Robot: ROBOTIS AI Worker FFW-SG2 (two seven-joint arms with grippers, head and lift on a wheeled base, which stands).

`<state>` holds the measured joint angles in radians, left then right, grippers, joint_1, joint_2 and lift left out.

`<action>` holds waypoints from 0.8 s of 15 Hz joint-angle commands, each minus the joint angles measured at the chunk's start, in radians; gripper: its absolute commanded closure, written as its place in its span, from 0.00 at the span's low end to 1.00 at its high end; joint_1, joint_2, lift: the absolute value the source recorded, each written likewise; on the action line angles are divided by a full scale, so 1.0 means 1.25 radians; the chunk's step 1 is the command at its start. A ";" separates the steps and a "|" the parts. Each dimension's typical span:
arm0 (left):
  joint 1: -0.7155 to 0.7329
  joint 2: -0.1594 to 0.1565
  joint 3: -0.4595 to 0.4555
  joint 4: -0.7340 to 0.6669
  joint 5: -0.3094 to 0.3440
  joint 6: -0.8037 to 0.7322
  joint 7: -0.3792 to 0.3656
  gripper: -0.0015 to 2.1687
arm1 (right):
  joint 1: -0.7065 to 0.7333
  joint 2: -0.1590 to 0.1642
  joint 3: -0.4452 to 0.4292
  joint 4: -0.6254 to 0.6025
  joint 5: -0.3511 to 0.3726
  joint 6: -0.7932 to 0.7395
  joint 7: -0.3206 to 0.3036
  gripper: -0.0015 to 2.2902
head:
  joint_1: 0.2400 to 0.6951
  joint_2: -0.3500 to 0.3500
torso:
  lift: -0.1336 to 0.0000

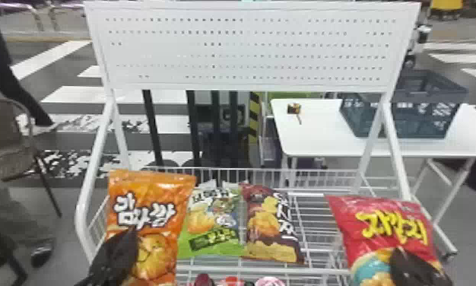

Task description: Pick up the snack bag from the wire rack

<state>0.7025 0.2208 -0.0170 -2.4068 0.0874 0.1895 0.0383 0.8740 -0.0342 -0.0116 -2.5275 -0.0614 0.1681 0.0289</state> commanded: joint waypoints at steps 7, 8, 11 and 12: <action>0.001 0.001 0.004 -0.006 0.001 0.000 0.001 0.84 | 0.004 -0.001 -0.004 0.000 0.000 -0.005 0.000 0.97 | 0.57 0.50 | 1.00; 0.001 0.001 0.005 -0.006 0.002 0.000 0.001 0.84 | 0.004 -0.001 -0.004 0.000 0.000 -0.007 0.000 0.97 | 0.57 0.50 | 1.00; 0.001 0.000 0.006 -0.006 0.004 0.000 0.001 0.84 | 0.004 -0.001 -0.007 -0.002 0.000 -0.007 0.000 0.97 | 0.57 0.50 | 1.00; 0.001 0.000 0.007 -0.006 0.004 0.000 0.000 0.84 | 0.005 -0.001 -0.007 -0.002 0.000 -0.007 0.000 0.97 | 0.57 0.50 | 1.00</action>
<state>0.7041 0.2215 -0.0087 -2.4145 0.0918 0.1895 0.0397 0.8796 -0.0353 -0.0196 -2.5288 -0.0614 0.1592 0.0291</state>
